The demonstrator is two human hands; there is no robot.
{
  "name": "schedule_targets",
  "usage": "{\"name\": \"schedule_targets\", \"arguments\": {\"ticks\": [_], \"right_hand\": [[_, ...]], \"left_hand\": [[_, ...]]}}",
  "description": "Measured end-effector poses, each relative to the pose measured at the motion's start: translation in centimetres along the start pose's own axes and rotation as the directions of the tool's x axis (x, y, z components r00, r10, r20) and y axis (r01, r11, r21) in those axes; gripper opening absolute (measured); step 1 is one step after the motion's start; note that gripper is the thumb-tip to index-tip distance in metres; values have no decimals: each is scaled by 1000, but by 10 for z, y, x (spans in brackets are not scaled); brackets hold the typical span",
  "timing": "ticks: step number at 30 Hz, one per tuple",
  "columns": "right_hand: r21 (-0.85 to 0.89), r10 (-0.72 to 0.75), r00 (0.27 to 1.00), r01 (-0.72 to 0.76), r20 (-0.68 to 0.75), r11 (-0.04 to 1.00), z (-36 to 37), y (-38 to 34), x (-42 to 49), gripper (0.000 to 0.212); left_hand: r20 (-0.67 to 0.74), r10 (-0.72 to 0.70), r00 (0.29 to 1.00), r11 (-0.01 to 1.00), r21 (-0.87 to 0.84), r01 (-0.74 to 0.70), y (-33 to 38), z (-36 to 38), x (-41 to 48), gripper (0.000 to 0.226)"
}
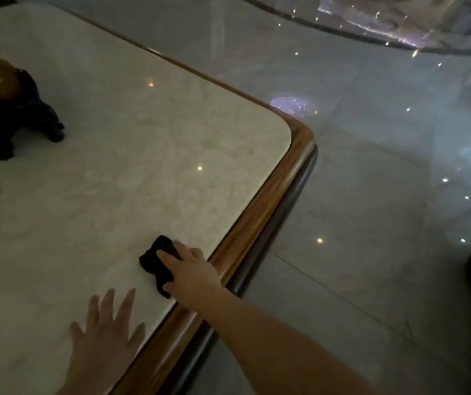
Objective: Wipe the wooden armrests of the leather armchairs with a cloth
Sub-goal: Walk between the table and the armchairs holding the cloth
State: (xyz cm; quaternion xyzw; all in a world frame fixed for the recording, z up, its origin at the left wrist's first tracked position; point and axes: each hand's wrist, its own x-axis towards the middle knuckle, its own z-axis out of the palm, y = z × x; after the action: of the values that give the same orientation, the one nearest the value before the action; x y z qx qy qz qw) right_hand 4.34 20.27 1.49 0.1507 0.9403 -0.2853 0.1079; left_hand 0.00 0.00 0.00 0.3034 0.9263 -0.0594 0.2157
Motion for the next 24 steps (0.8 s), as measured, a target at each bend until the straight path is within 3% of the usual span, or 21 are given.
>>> {"name": "schedule_targets", "arguments": {"ticks": [2,5,8,10,12,16,19,22,24], "right_hand": [[-84,24,996,-17,84,996,18,-5,17,76],[-193,44,985,-11,165,981,46,-3,35,87],[-311,28,988,21,153,950,57,3,41,88],[-335,25,993,16,118,942,58,2,46,86],[-325,68,992,-31,103,945,55,-3,52,80],[-252,152,981,-119,116,960,39,-7,54,40],[-129,159,985,-149,69,980,20,-4,45,38],[-71,131,991,-133,-34,989,-5,-2,29,38],[-42,135,988,-139,-78,989,-22,-1,16,36]], "left_hand": [[58,-72,996,994,-78,76,-15,9,18,76],[96,-54,994,990,-122,66,-24,16,29,76],[69,20,997,991,-136,-11,-24,20,22,73],[59,-11,998,976,-218,24,-24,20,21,74],[98,-28,995,959,-276,54,-23,19,23,79],[108,-28,994,966,-254,55,-28,17,23,84],[-17,-33,999,991,-128,31,-26,8,26,90],[-30,-72,997,995,74,74,-11,-8,30,73],[-33,-78,996,997,16,79,-4,-23,32,73]]}}
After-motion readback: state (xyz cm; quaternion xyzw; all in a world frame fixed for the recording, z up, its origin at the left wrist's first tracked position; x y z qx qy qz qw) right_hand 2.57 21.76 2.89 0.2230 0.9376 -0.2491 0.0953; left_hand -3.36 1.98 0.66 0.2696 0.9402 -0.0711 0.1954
